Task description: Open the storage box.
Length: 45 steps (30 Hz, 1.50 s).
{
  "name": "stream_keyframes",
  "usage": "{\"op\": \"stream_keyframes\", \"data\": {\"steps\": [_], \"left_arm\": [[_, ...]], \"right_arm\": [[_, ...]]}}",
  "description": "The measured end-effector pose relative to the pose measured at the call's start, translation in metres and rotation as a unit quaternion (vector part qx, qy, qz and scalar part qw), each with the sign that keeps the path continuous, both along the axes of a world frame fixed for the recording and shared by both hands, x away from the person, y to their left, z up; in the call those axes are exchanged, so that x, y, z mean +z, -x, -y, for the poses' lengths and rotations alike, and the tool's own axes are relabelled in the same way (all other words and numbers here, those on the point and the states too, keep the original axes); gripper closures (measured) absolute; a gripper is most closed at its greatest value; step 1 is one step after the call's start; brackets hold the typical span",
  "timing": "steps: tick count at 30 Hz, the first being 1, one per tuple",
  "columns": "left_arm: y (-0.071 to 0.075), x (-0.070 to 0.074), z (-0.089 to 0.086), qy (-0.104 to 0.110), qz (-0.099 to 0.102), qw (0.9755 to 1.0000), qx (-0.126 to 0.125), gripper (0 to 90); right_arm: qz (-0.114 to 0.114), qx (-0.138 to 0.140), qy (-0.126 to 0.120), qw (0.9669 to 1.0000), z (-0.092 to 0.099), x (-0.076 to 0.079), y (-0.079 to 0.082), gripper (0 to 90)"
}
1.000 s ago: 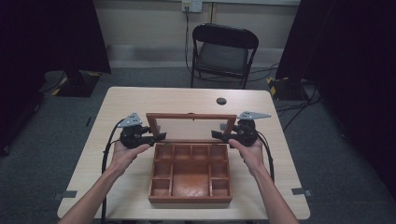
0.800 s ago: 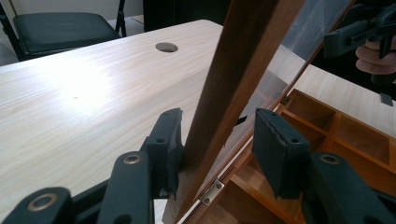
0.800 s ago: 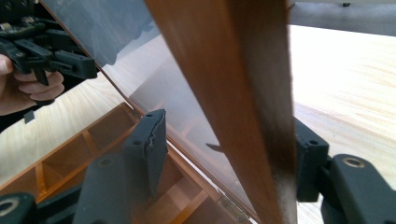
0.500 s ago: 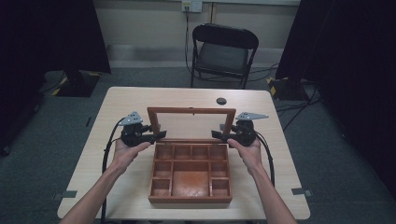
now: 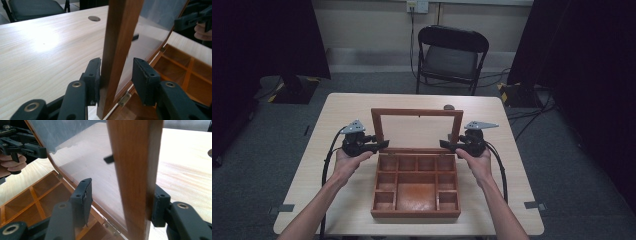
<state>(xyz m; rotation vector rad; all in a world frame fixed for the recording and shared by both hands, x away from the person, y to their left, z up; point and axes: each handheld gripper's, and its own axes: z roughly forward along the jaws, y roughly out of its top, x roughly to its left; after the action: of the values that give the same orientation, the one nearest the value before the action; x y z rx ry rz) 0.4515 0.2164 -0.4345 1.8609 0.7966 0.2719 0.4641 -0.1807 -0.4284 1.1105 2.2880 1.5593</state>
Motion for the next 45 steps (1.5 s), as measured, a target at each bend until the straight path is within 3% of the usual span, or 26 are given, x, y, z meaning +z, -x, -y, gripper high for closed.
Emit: {"op": "stream_keyframes", "data": {"steps": [10,16,23,43,45], "left_arm": [[-0.003,-0.003,-0.001,0.002,-0.002,1.0,0.005,60.5],[-0.006,-0.004,0.0,0.0,-0.009,0.9999,0.015,60.4],[-0.012,-0.009,0.0,-0.002,-0.022,0.9995,0.023,60.4],[-0.028,-0.028,0.0,0.009,-0.065,0.9972,0.036,48.2],[-0.027,-0.028,0.002,-0.012,-0.061,0.9974,0.037,45.0]], "right_arm": [[-0.016,-0.011,0.004,0.9998,0.004,-0.015,-0.002,43.3],[-0.011,-0.01,0.011,0.9998,0.003,-0.017,-0.004,50.2],[-0.015,-0.015,0.0,0.9998,0.003,-0.022,-0.01,52.0],[-0.048,-0.033,0.004,0.9983,-0.002,-0.037,-0.02,39.5],[-0.047,-0.037,0.006,0.9982,-0.002,-0.038,-0.02,38.4]]}}
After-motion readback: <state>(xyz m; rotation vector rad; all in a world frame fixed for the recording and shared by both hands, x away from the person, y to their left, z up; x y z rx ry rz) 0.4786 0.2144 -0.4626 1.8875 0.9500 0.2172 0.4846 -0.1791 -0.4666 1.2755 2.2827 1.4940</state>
